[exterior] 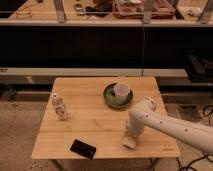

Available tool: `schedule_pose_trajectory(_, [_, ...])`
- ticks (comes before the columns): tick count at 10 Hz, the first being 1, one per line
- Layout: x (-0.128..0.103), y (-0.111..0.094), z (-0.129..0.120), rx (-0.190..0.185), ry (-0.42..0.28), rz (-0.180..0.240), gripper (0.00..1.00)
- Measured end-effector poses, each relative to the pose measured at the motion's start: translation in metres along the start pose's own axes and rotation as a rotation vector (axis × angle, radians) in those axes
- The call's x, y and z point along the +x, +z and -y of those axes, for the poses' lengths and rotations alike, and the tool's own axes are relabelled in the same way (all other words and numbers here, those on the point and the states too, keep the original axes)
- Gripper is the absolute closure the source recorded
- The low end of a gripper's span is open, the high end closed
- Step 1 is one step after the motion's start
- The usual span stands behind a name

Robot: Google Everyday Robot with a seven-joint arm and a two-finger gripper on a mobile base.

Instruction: Wipe the white sponge on the table

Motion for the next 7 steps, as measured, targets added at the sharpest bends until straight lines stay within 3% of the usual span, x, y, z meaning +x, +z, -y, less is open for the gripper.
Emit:
schedule_pose_trajectory(3, [-0.023, 0.018, 0.038, -0.010, -0.101, 0.038, 1.00])
schedule_pose_trajectory(7, [-0.031, 0.036, 0.094, -0.002, -0.226, 0.085, 1.00])
